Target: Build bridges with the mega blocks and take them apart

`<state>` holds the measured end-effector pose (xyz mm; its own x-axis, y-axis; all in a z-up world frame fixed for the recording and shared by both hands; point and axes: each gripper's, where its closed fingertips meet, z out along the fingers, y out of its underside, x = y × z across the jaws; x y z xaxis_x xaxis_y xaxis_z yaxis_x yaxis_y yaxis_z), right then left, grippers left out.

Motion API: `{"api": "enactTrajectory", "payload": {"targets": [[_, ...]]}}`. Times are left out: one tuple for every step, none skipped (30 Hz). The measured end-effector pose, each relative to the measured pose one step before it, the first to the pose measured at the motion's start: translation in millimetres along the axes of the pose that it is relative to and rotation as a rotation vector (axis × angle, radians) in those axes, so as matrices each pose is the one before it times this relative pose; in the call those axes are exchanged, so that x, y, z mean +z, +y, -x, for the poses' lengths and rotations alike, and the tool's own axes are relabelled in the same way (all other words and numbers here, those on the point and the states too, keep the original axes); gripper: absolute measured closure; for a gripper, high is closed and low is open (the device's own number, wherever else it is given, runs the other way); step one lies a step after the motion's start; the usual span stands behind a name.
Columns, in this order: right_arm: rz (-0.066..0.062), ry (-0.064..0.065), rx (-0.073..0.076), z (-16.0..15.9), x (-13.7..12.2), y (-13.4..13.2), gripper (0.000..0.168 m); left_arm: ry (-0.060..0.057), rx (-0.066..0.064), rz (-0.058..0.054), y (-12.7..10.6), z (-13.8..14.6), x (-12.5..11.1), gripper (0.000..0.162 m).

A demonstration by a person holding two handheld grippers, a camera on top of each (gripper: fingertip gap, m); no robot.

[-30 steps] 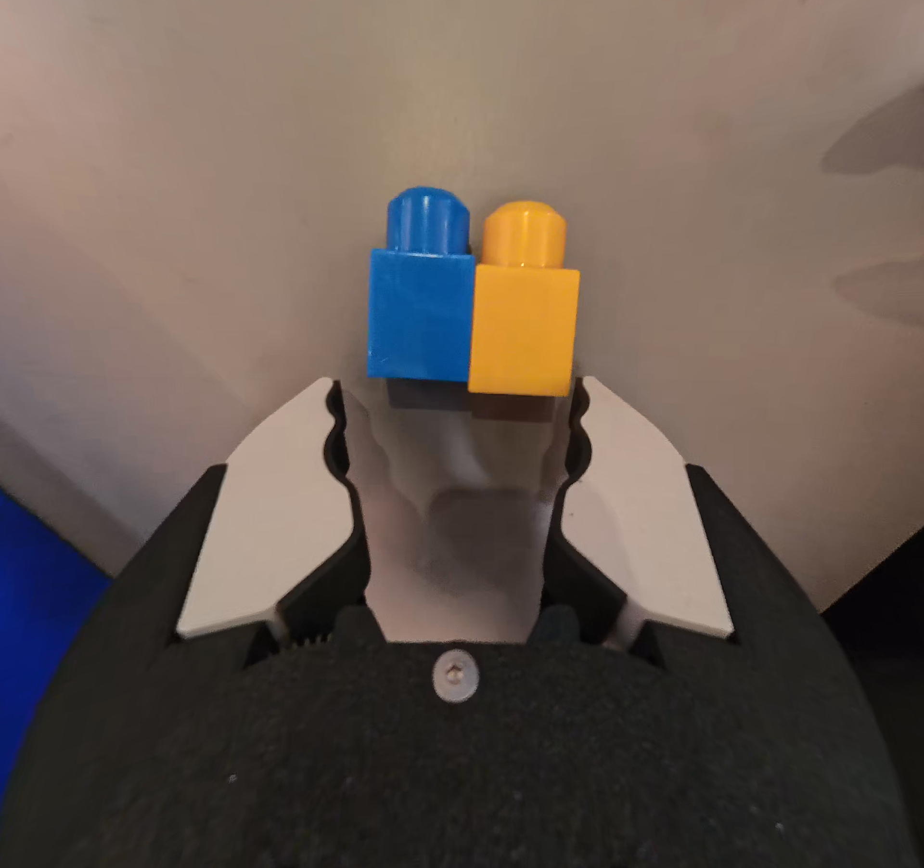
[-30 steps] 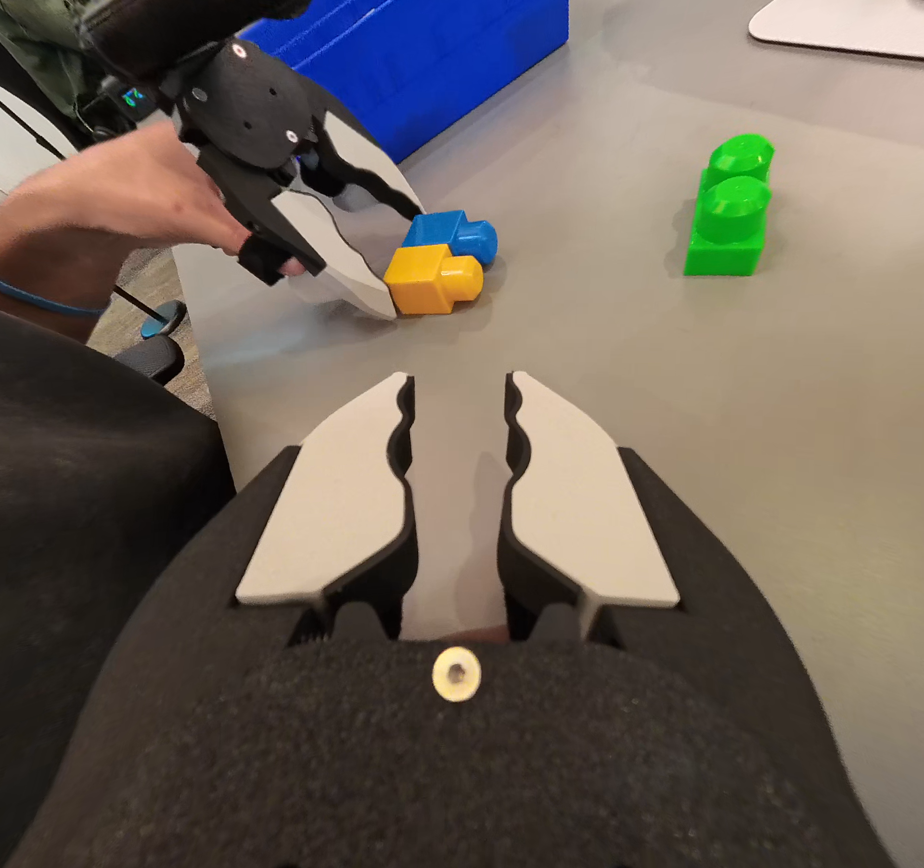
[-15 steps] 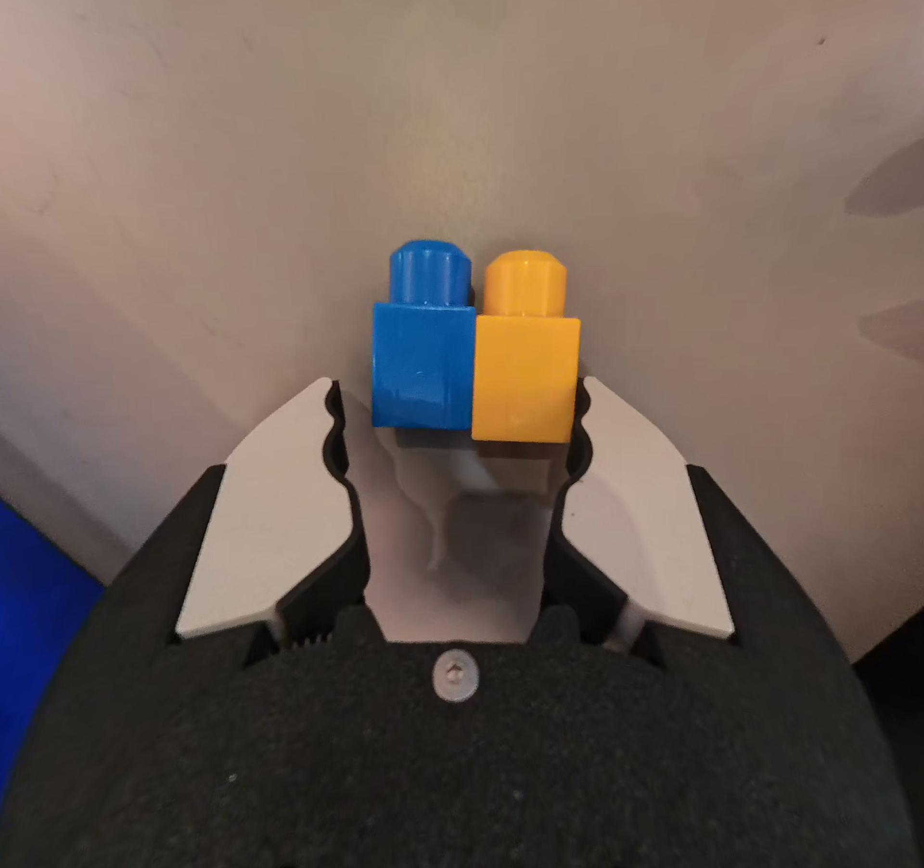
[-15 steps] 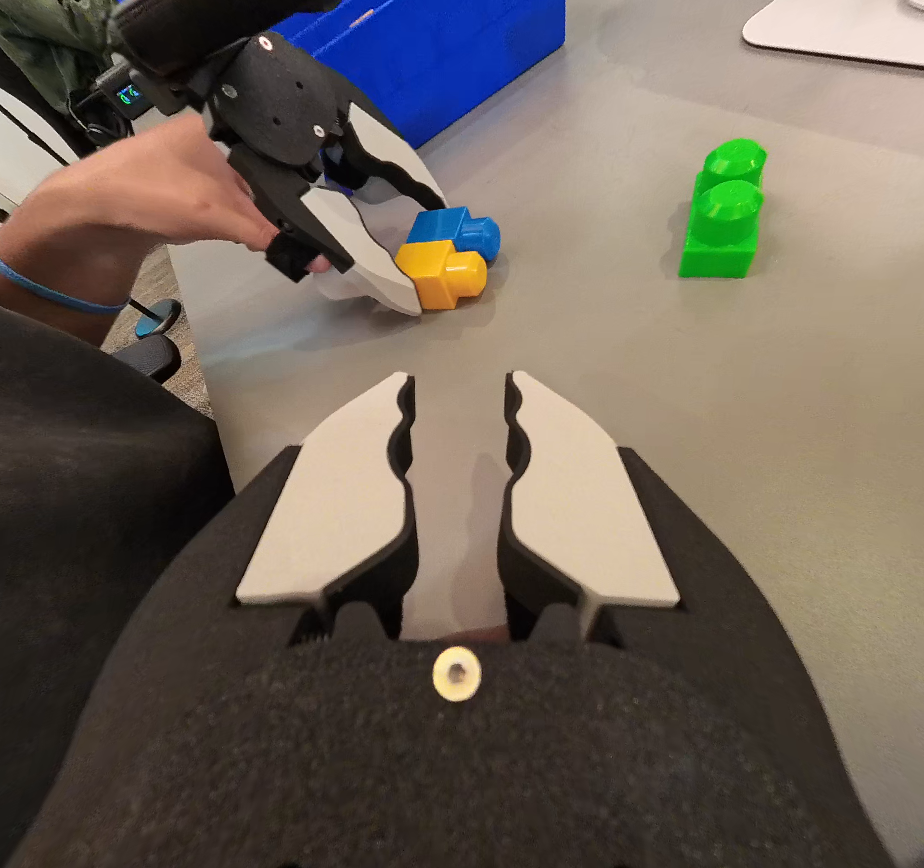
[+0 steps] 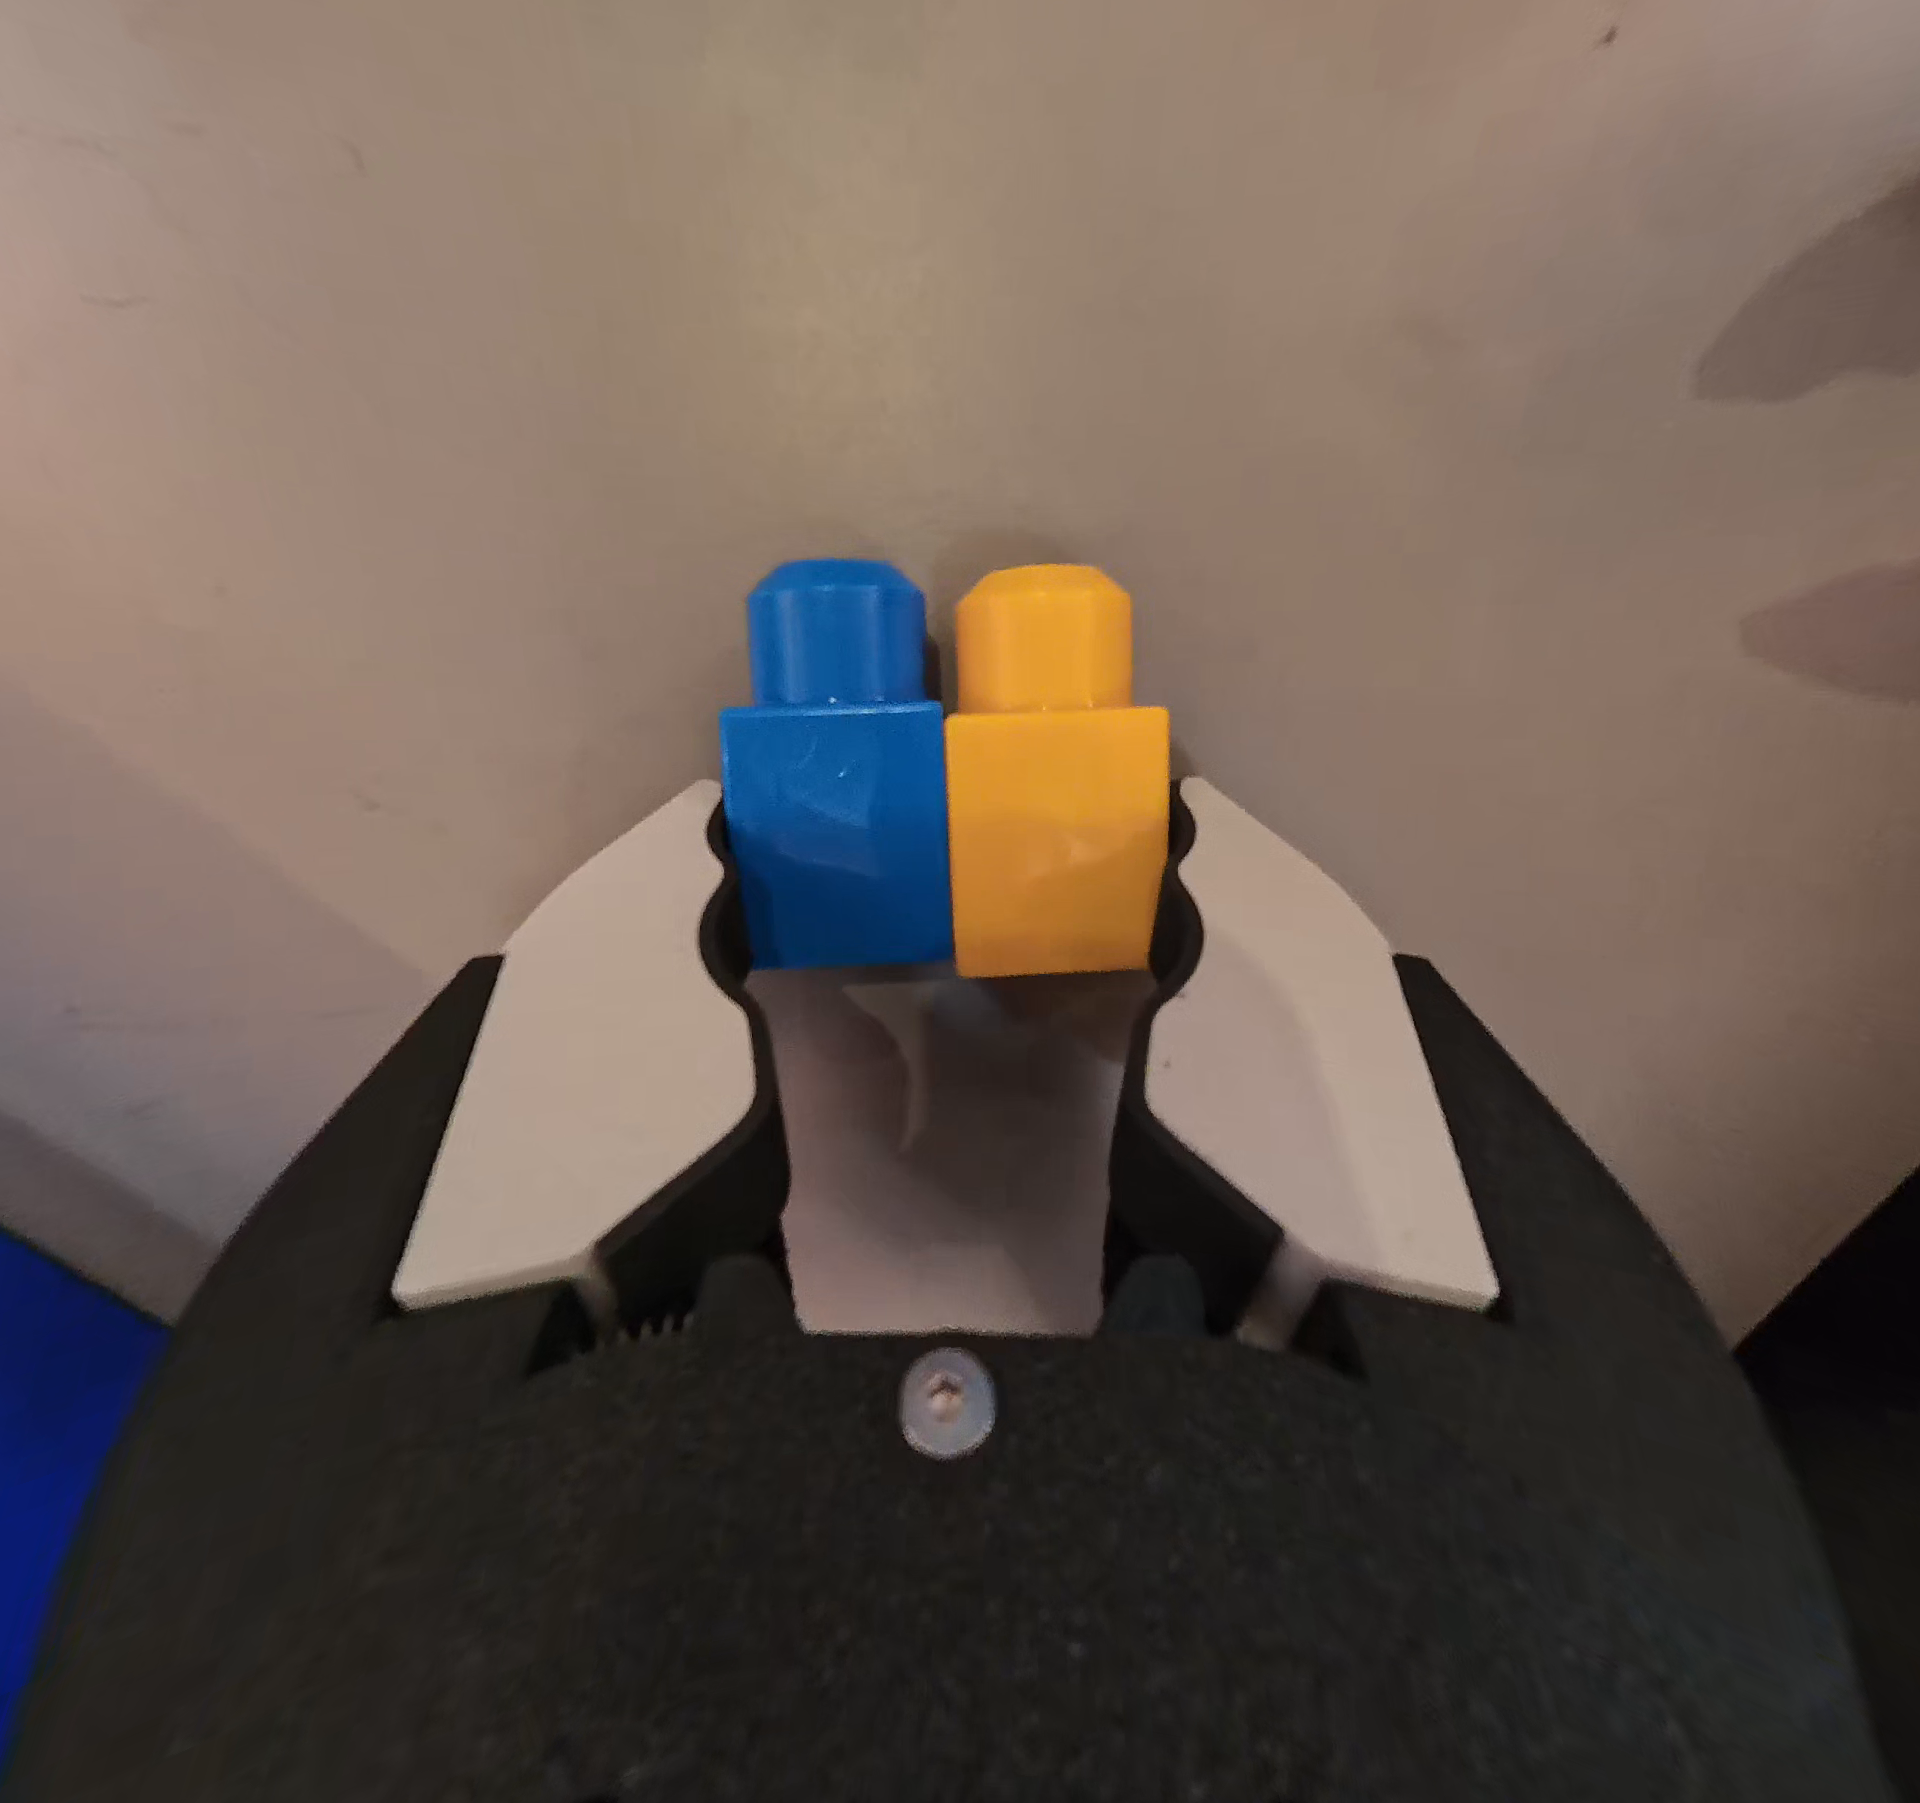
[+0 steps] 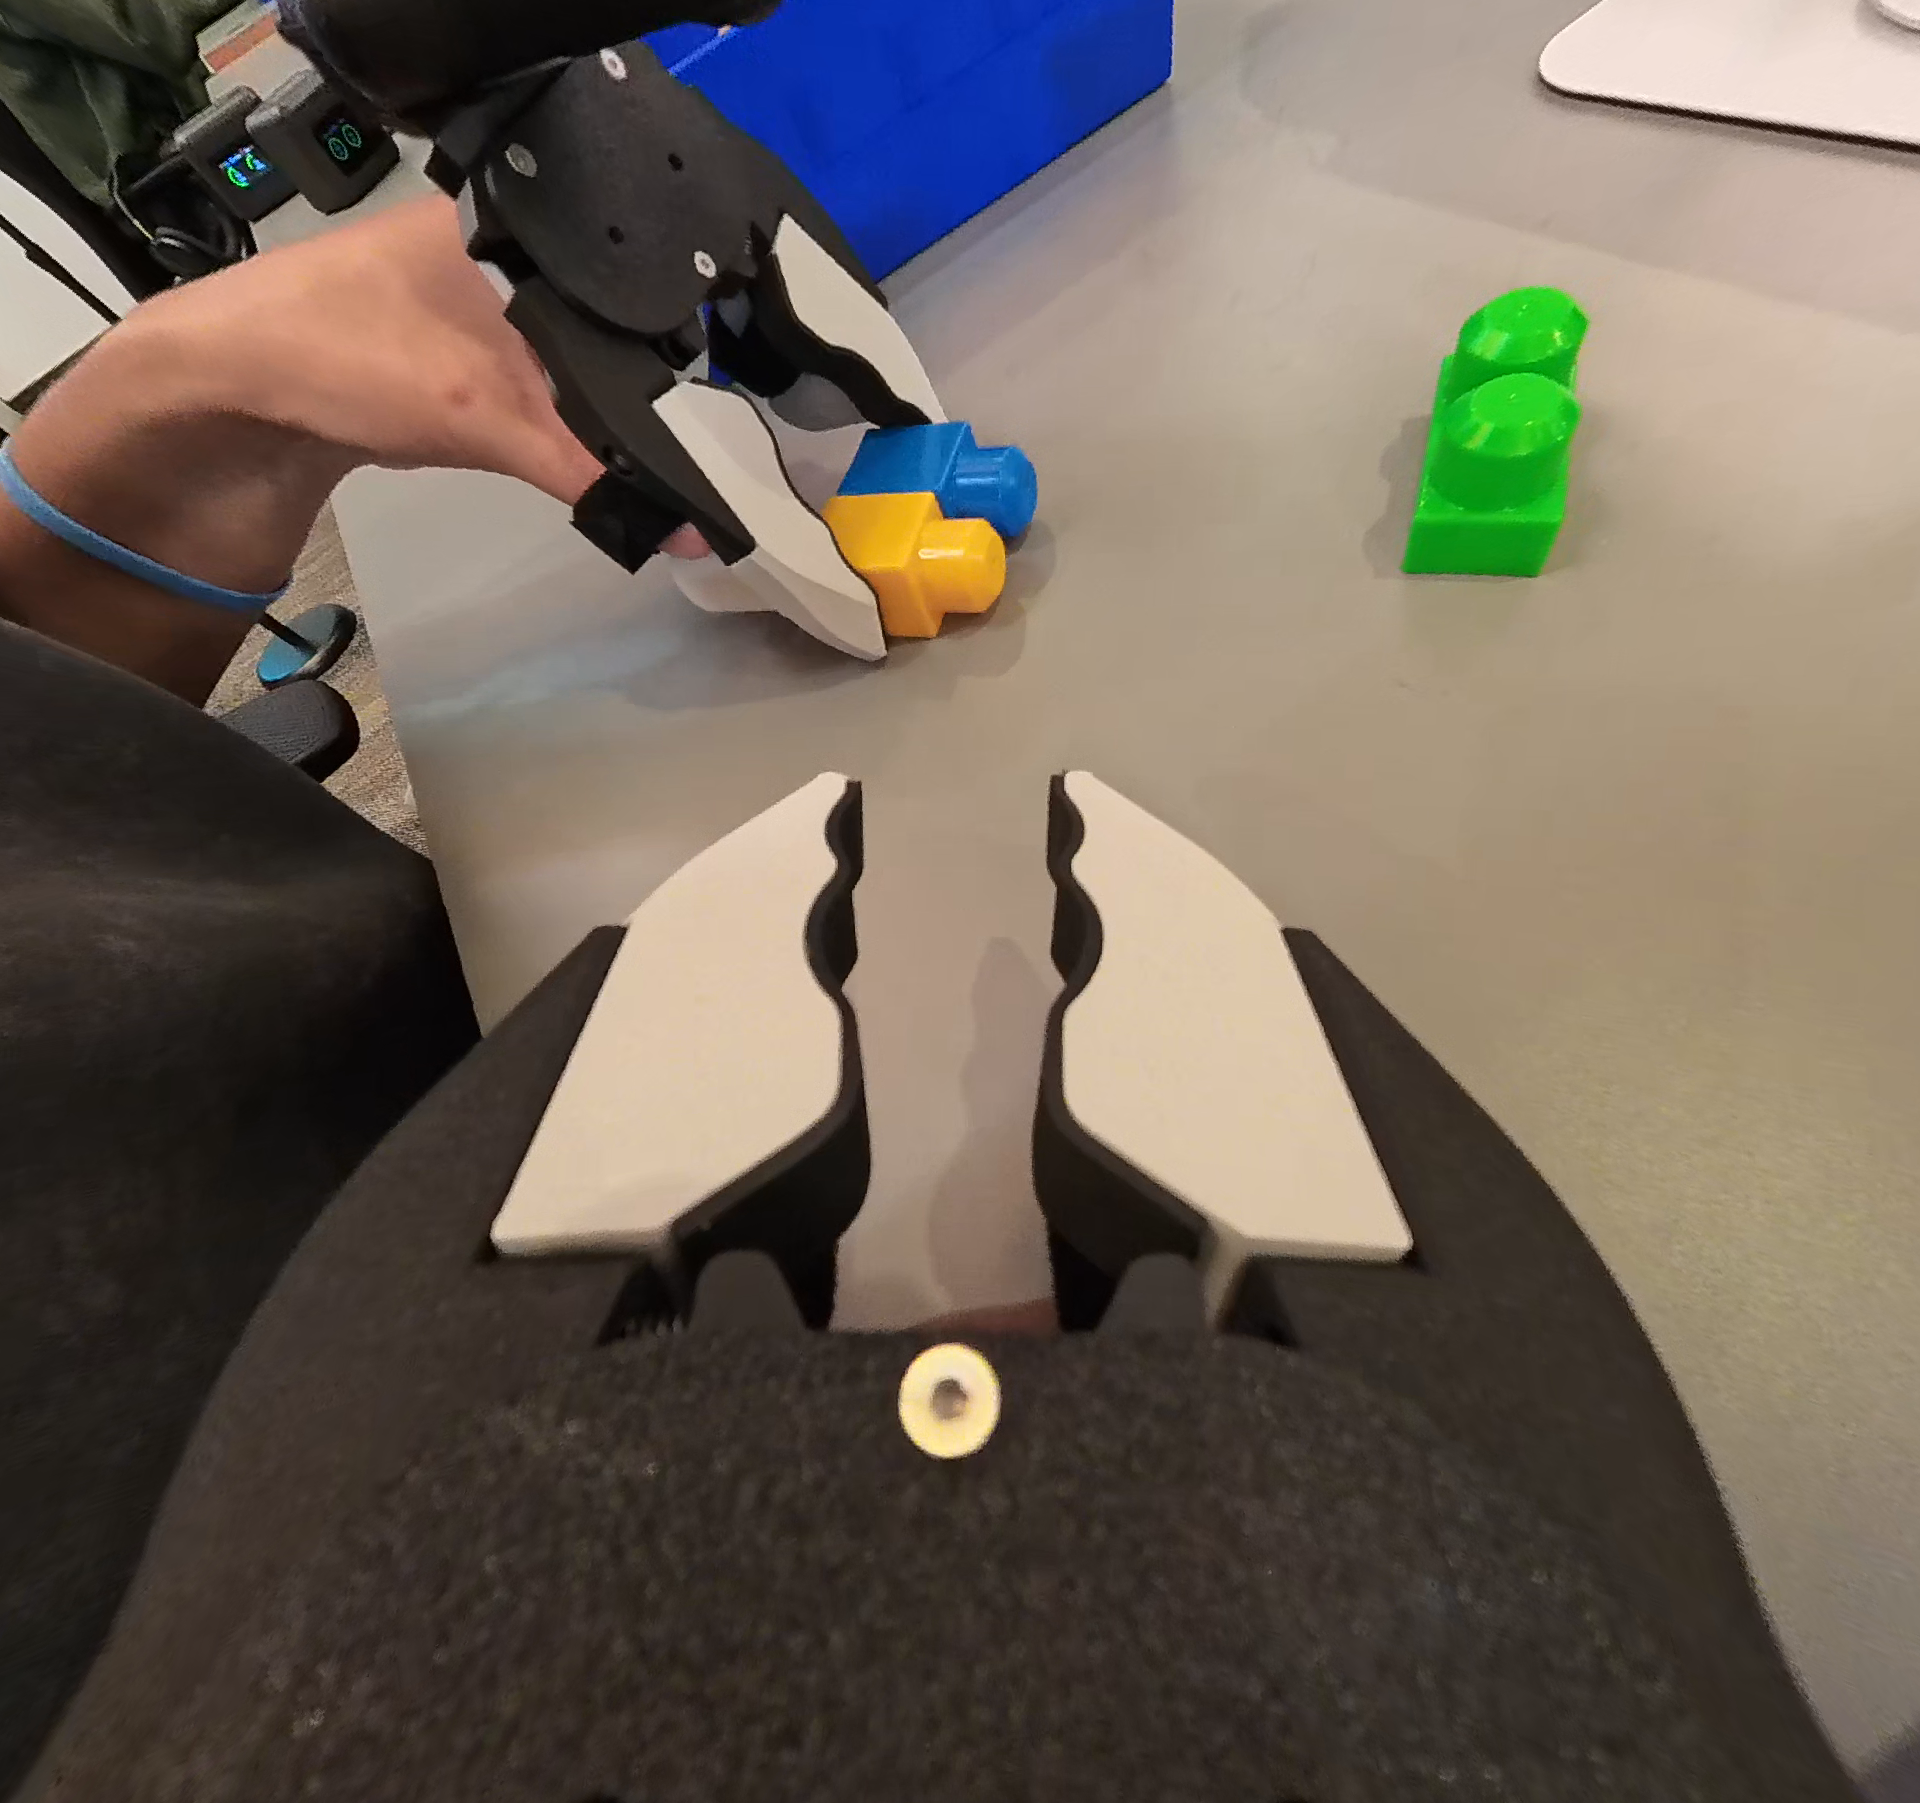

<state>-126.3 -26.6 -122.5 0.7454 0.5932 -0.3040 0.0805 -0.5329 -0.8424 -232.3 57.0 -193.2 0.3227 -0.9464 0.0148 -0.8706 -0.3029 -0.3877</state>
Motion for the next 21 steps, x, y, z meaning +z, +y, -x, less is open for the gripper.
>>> {"api": "enactTrajectory", "payload": {"targets": [[-0.0004,-0.0029,0.0029,0.02,0.08,0.07,0.135,-0.001,-0.0026,0.0022,-0.09,0.32,0.11,0.087],[-0.0005,-0.0025,0.002,0.08,0.2,0.18,0.135,0.0011,0.0035,0.002,0.38,-0.27,-0.19,0.087],[0.0008,0.0009,0.0009,-0.33,0.13,0.25,0.134,0.0012,0.0068,0.0025,0.58,-0.62,-0.38,0.087],[0.0,0.0024,-0.001,-0.47,0.13,0.25,0.135,0.001,0.0089,0.0006,0.76,-0.8,-0.63,0.087],[-0.0016,0.0023,-0.0009,-0.63,0.13,-0.08,0.135,-0.0076,0.0177,-0.0078,-0.26,-0.16,-1.26,0.087],[0.0,0.0033,0.0016,-1.04,0.19,-0.12,0.135,-0.0146,0.0221,-0.015,-0.88,0.19,-2.17,0.087],[0.0015,0.0072,0.0046,-2.0,0.49,-0.39,0.135,-0.0123,0.0151,-0.0152,-0.86,-0.04,-2.8,0.087],[0.0063,0.0109,0.0078,-3.09,0.73,-0.63,0.135,-0.0107,0.0062,-0.0218,-1.51,0.42,-3.35,0.087],[0.0128,0.0183,0.0138,-4.89,1.02,-1.42,0.135,-0.0099,0.0012,-0.0321,-2.22,1.06,-4.1,0.087],[0.0189,0.0255,0.0273,-6.76,1.04,-3.06,0.134,-0.0108,-0.002,-0.0371,-2.18,2.08,-4.57,0.087],[0.0217,0.0145,0.028,-5.9,0.6,-5.18,0.134,-0.0135,0.0044,-0.0403,-1.95,2.91,-4.76,0.087],[0.0297,0.0017,0.0232,-4.27,0.28,-7.15,0.131,-0.0171,0.0089,-0.0369,-1.11,3.2,-4.66,0.087],[0.0421,0.0111,0.009,-5.11,-0.01,-8.01,0.13,-0.0194,-0.0004,-0.0292,-0.09,3.77,-4.27,0.087],[0.05,0.0302,-0.0164,-6.97,0.35,-8.83,0.128,-0.0138,-0.0051,-0.0298,0.02,3.09,-3.78,0.087],[0.0412,0.0423,-0.039,-8.2,1.49,-10.63,0.127,-0.0135,-0.0044,-0.0335,-0.32,2.67,-3.46,0.087],[0.0245,0.0659,-0.0368,-12.04,3.97,-12.43,0.127,-0.0189,-0.0096,-0.0295,0.07,3.08,-2.73,0.087],[0.0303,0.0695,-0.0211,-12.54,7.65,-10.68,0.125,-0.0086,-0.013,-0.0157,1.55,1.62,-1.42,0.087],[0.0347,0.0286,-0.0167,-5.36,11.81,-8.57,0.123,-0.0029,-0.0079,-0.0081,2.17,0.26,-0.8,0.087],[0.0314,-0.0044,-0.0047,0.4,14.63,-7.4,0.124,-0.0099,-0.0016,-0.0122,1.48,0.27,-0.68,0.087],[0.0469,0.0201,-0.0085,-3.12,16.0,-4.02,0.124,-0.0056,-0.0001,-0.0135,0.82,-0.76,-0.72,0.087],[0.0494,0.0538,-0.0247,-7.46,15.48,-2.02,0.124,0.0052,-0.0011,-0.0128,0.62,-2.38,-0.57,0.087]]}}
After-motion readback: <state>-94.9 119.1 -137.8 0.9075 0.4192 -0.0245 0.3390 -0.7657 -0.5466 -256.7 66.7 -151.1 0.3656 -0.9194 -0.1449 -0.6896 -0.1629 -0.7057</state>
